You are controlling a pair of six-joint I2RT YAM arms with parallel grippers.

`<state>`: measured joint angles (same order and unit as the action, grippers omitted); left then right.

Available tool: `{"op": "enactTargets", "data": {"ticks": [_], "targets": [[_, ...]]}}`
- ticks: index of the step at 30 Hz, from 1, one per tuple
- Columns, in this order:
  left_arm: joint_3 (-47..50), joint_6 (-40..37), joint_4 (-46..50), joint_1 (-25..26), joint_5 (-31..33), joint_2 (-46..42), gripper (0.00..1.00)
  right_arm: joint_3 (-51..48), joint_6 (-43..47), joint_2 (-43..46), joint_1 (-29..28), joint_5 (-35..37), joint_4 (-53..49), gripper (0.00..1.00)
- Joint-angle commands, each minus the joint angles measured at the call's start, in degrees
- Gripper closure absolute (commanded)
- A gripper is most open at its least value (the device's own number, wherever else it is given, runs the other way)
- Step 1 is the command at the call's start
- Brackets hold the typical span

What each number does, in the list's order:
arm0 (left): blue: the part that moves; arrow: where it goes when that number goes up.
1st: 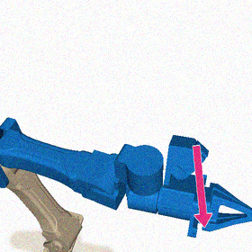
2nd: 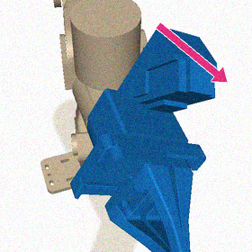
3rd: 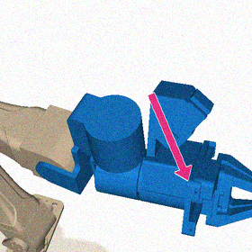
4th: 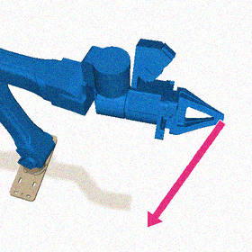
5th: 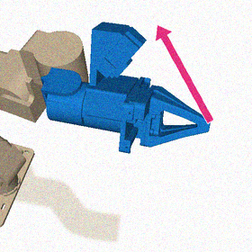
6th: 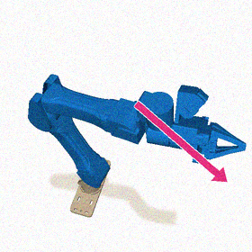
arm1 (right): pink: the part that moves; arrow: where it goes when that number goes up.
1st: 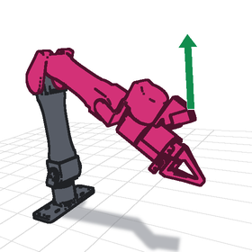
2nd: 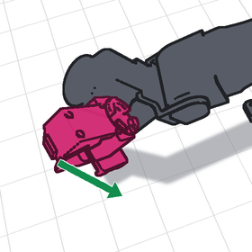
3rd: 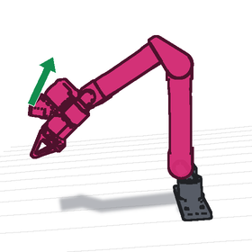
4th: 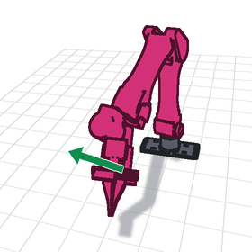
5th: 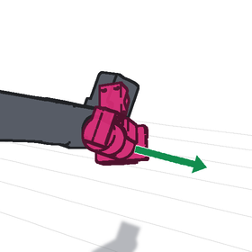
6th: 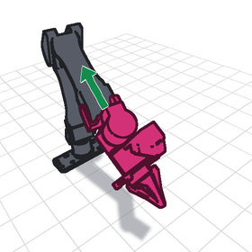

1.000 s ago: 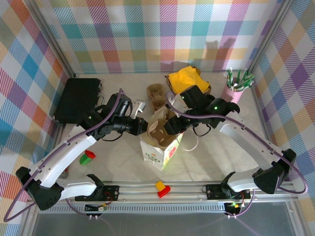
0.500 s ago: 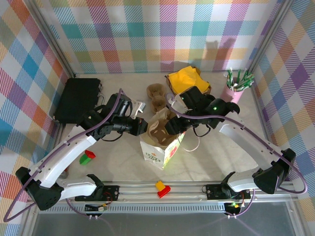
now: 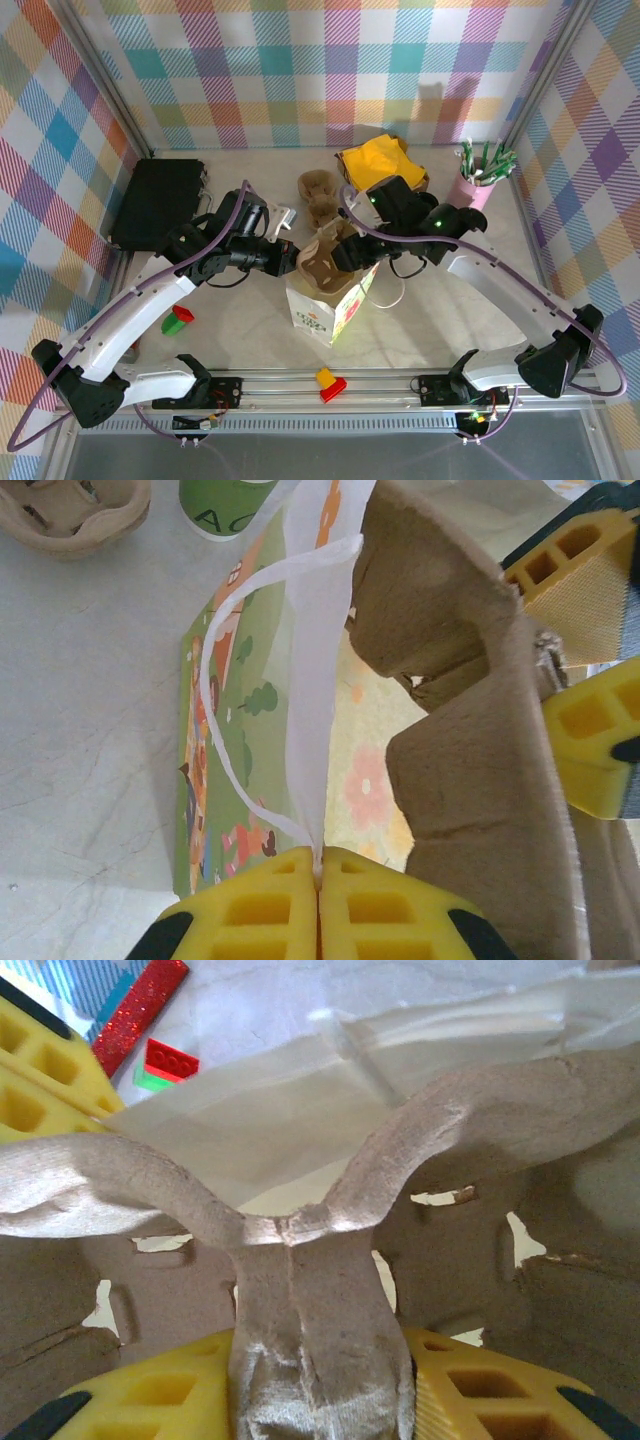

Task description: Pack the takeout coffee

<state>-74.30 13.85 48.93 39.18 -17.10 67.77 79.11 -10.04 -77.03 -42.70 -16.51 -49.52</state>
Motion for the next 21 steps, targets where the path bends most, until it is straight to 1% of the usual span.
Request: {"op": "enactTargets", "data": {"ticks": [1, 8, 21], "targets": [[-0.40, -0.75, -1.03, -0.42, -0.91, -0.60, 0.93, -1.03, 1.55, 0.31, 0.25, 1.57, 0.33, 0.59], [-0.51, -0.75, -0.95, -0.42, -0.74, -0.60, 0.93, -0.50, 5.22, -0.13, -0.10, 4.09, -2.26, 0.59], [-1.46, -0.84, -0.81, -0.42, -0.57, -0.04, 0.94, 4.46, 11.48, -4.02, -3.73, 9.05, -10.00, 0.60]]}}
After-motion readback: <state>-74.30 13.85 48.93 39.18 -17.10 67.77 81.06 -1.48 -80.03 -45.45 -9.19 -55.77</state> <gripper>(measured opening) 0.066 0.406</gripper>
